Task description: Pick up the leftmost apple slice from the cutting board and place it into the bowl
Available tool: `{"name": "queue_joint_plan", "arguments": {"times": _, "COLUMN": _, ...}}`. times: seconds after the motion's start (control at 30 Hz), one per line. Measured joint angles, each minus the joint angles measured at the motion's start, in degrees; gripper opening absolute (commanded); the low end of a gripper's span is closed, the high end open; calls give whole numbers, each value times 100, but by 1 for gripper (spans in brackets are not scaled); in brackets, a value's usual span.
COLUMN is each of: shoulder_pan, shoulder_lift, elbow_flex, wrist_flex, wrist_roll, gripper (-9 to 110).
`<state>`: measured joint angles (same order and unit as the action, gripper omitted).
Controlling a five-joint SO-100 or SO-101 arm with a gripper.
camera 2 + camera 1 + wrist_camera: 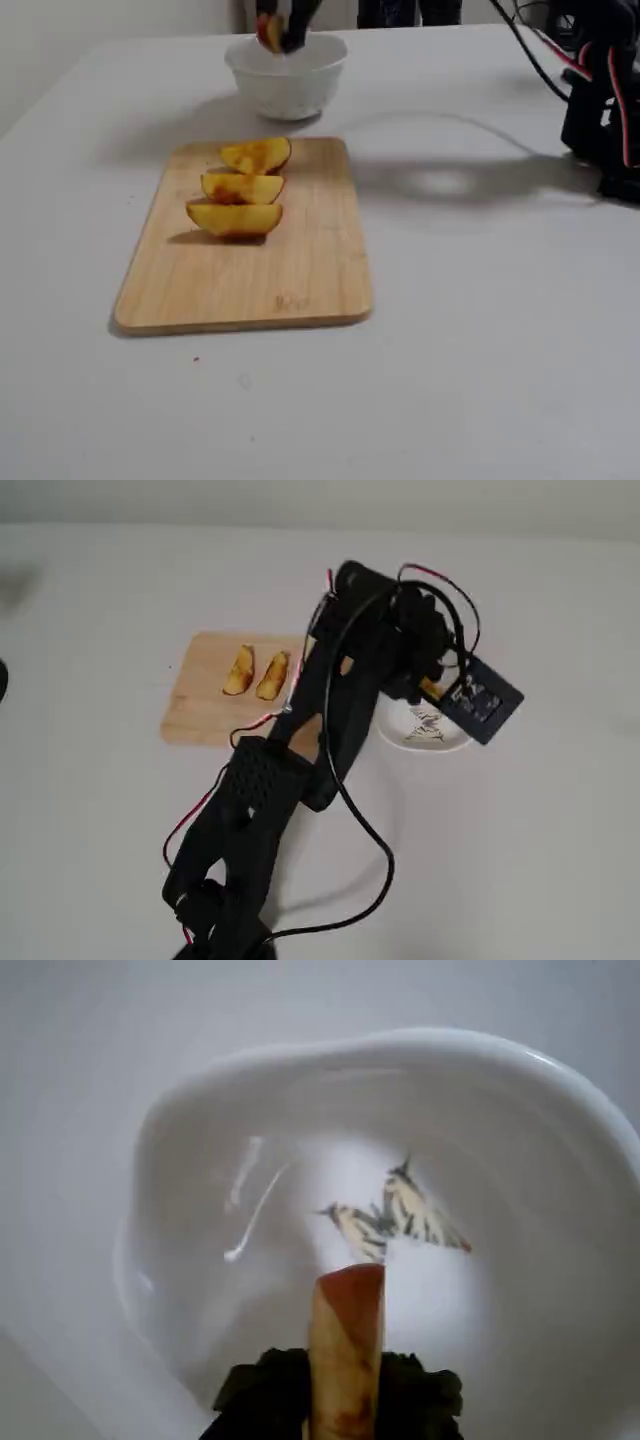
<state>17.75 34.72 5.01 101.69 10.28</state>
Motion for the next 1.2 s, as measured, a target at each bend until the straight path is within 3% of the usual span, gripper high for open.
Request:
{"name": "queue_joint_plan", "arguments": {"times": 0.23, "shoulder_pan": 9, "shoulder_lift": -88, "elbow_flex": 0, "wrist_flex": 9, "wrist_roll": -114, "gripper": 32}}
{"name": "queue_joint_plan", "arguments": {"times": 0.4, "shoulder_pan": 9, "shoulder_lift": -88, "elbow_flex": 0, "wrist_flex": 9, "wrist_roll": -281, "gripper": 34}}
{"name": "queue_joint_plan", "arguments": {"times": 0.47, "shoulder_pan": 9, "shoulder_lift": -141, "elbow_flex": 0, "wrist_flex": 9, "wrist_roll": -316, "gripper": 31}}
{"name": "queue_joint_plan", "arguments": {"times": 0.6, "shoulder_pan": 0, "shoulder_lift": -211, "elbow_flex": 0, "wrist_flex": 9, "wrist_roll": -369, "gripper": 1}}
{"name": "queue_joint_plan", "arguments": {"times": 0.87, "shoulder_pan": -316, "shoulder_lift": 158, "elbow_flex": 562, "wrist_flex": 9, "wrist_roll": -598, "gripper": 0}}
{"name": "queue_joint_plan", "arguments": {"times": 1.2, "shoulder_pan": -1187, "shoulder_lift": 4069, "elbow_flex": 3243, "wrist_flex": -26, "wrist_roll": -633, "gripper": 0}}
